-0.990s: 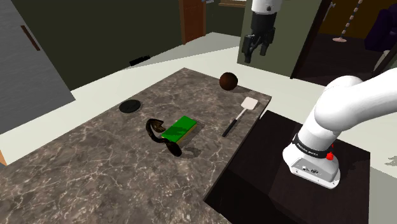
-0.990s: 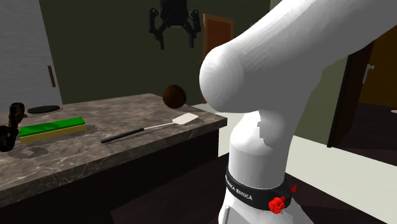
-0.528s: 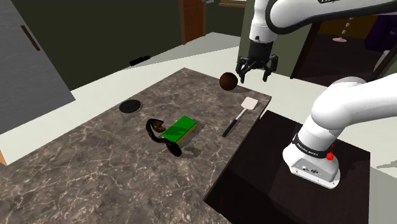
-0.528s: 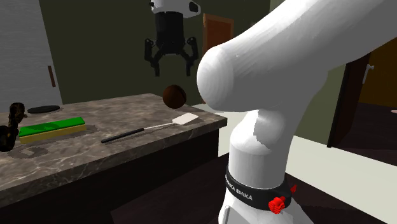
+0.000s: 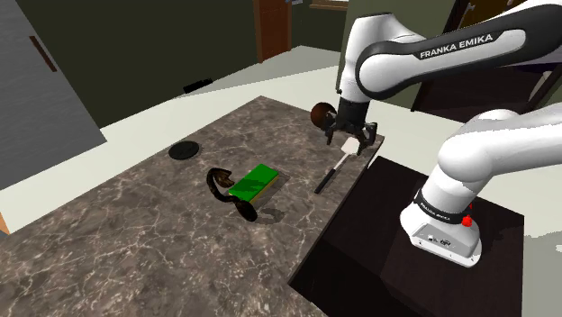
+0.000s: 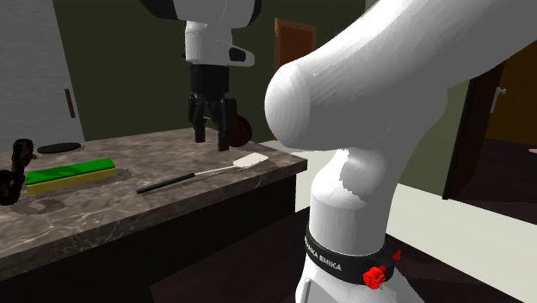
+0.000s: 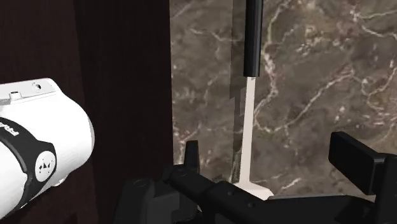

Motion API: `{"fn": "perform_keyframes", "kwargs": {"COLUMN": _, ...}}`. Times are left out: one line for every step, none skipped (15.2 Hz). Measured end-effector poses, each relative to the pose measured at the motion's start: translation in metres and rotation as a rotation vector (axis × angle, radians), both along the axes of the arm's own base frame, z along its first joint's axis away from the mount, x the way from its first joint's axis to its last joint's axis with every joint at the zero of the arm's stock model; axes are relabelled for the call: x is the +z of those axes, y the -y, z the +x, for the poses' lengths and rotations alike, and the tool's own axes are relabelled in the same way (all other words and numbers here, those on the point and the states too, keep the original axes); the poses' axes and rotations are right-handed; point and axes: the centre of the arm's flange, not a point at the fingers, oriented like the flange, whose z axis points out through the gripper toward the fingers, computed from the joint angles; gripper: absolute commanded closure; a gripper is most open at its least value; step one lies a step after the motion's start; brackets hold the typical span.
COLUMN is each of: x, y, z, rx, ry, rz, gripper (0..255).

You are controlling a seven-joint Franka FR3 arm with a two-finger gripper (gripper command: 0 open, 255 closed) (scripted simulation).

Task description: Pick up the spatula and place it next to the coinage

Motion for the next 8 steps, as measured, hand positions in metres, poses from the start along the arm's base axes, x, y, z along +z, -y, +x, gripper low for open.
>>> {"fn": "perform_keyframes", "kwargs": {"x": -0.006, "y": -0.002, "z": -0.001, "rx": -0.036, "ry": 0.0, "rz": 0.003, "gripper": 0}}
{"fn": "perform_keyframes", "kwargs": {"x": -0.011, "y": -0.003, "z": -0.001, "rx": -0.054, "ry": 0.0, "rz": 0.005, "gripper": 0}}
{"fn": "perform_keyframes", "kwargs": {"x": -0.016, "y": -0.004, "z": -0.001, "rx": -0.064, "ry": 0.0, "rz": 0.006, "gripper": 0}}
{"fn": "perform_keyframes", "kwargs": {"x": -0.022, "y": -0.004, "z": -0.001, "rx": -0.069, "ry": 0.0, "rz": 0.007, "gripper": 0}}
{"fn": "perform_keyframes", "kwargs": {"x": -0.027, "y": -0.005, "z": 0.0, "rx": -0.071, "ry": -0.001, "rz": 0.007, "gripper": 0}}
{"fn": "perform_keyframes", "kwargs": {"x": -0.033, "y": -0.005, "z": 0.001, "rx": -0.073, "ry": -0.001, "rz": 0.007, "gripper": 0}}
{"fn": "perform_keyframes", "kwargs": {"x": -0.037, "y": -0.005, "z": 0.002, "rx": -0.073, "ry": -0.001, "rz": 0.007, "gripper": 0}}
{"fn": "perform_keyframes", "kwargs": {"x": -0.041, "y": -0.005, "z": 0.001, "rx": -0.074, "ry": 0.0, "rz": 0.007, "gripper": 0}}
